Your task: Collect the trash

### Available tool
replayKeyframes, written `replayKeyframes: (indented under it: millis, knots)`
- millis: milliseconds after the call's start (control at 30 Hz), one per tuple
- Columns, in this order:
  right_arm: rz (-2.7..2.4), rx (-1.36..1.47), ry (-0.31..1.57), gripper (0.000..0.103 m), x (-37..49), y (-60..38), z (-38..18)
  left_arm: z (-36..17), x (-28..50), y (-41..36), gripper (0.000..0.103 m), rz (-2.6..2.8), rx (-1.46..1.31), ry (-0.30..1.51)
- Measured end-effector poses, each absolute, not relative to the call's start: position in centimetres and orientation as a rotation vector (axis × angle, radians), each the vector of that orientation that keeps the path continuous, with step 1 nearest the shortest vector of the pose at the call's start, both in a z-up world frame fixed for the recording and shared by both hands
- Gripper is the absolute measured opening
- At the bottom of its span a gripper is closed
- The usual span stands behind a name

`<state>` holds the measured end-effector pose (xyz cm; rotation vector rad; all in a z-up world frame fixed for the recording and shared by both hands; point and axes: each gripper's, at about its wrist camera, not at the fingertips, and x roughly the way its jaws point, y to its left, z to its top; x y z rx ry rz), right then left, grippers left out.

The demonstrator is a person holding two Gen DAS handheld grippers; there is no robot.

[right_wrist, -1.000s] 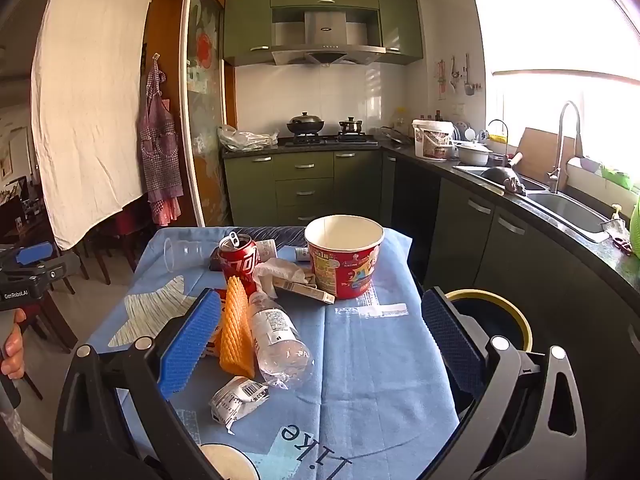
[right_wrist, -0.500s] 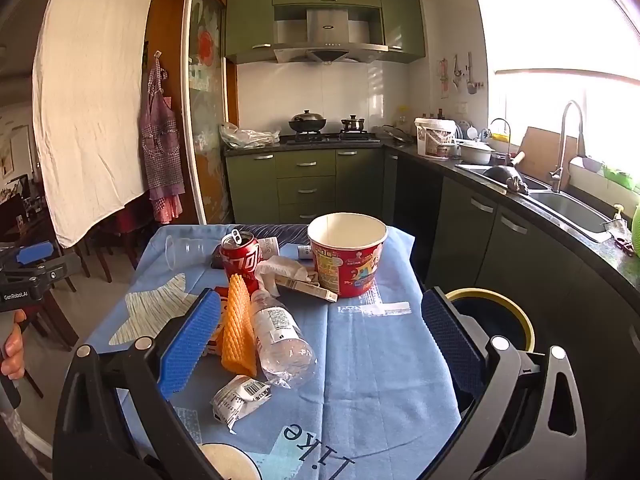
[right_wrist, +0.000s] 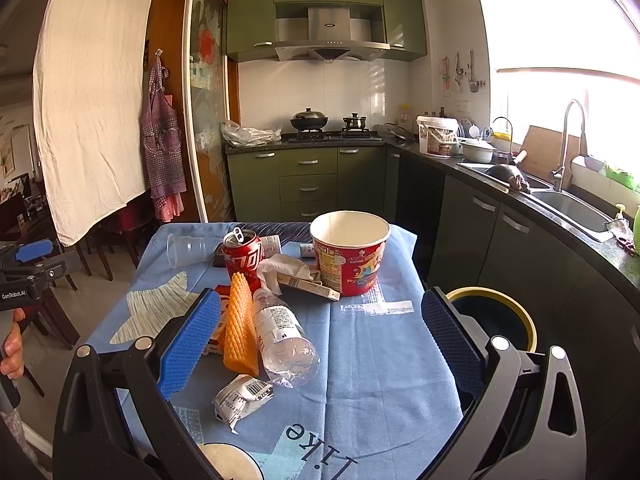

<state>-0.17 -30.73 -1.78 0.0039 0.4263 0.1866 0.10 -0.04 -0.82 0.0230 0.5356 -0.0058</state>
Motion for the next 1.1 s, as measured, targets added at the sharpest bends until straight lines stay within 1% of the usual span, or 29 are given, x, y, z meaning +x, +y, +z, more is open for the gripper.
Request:
replayKeyframes:
  millis: [1100]
  knots:
    - [0.187, 0.003, 0.431, 0.099, -0.06, -30.59, -1.97, -1.03, -0.03, -0.40, 0.097, -0.007, 0.025, 0.539]
